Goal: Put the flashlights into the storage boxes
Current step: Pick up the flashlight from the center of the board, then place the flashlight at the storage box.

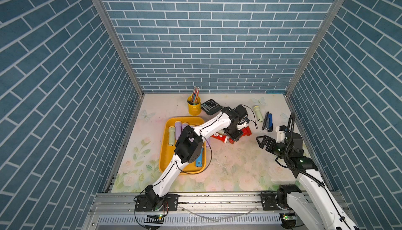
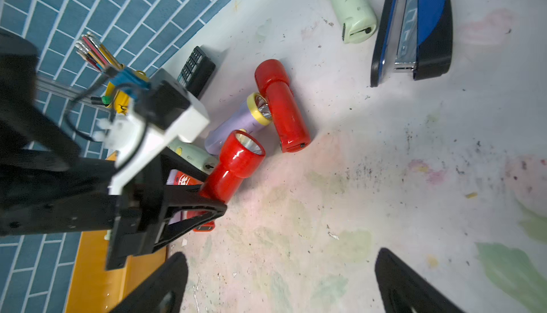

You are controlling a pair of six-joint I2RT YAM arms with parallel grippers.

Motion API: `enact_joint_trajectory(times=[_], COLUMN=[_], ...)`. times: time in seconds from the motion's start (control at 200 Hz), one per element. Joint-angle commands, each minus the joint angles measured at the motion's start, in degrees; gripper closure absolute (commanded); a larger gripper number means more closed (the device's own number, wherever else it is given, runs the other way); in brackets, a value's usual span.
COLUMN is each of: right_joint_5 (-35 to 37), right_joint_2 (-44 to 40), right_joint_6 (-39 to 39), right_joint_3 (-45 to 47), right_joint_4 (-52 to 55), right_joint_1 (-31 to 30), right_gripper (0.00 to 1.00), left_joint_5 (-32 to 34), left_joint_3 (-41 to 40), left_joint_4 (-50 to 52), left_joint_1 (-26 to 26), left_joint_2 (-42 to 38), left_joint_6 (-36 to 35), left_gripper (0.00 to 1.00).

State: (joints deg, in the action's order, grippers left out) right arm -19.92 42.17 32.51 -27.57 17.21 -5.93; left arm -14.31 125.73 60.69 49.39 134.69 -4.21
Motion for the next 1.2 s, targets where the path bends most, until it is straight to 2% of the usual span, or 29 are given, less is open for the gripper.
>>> enact_joint_trajectory(times=[0.0,0.185,0.34,0.54,0.7,0.815,0.995,1.195], right_joint_5=[-3.65,-4.03,0.56,0.96,2.43,3.1,5.99,8.17], right_joint_2=[-0.52,3.01,9.36,18.63,23.53,25.81,26.95,27.44], right_joint_6=[-0.72,0.68,-0.54,0.48,0.71,-0.09,-0.37,1.14], right_joint_3=[-0.33,-1.79,-6.55,-10.14,-13.21,-15.86,-17.91,-17.7], right_joint_4=[-2.25,-6.65,-7.7,-13.85,-15.81,-14.54,-13.5,-14.4], right_joint_1=[-0.05,-3.04,-12.13,-21.12,-25.21,-27.38,-29.77,-31.71], right_gripper=[0.01,0.01,0.01,0.01,0.01,0.01,0.01,0.01], left_joint_5=[-2.41,-4.64,-6.47,-6.21,-6.56,-7.01,-7.13,-7.98], left_joint_3=[-4.05,-19.53,-36.08,-54.78,-65.88,-72.72,-81.77,-85.05], left_joint_4=[-1.06,-5.57,-12.23,-17.85,-18.34,-20.19,-24.83,-26.34], left_joint_1=[0.14,-1.32,-4.25,-10.62,-17.29,-20.29,-23.78,-25.49], left_joint_2=[-8.2,-21.6,-33.9,-48.84,-57.7,-63.43,-68.8,-64.81], left_joint_6=[1.68,6.14,12.3,21.23,26.2,28.42,31.51,30.44], left_gripper=[0.66,0.66,0.66,0.66,0.66,0.66,0.65,0.65])
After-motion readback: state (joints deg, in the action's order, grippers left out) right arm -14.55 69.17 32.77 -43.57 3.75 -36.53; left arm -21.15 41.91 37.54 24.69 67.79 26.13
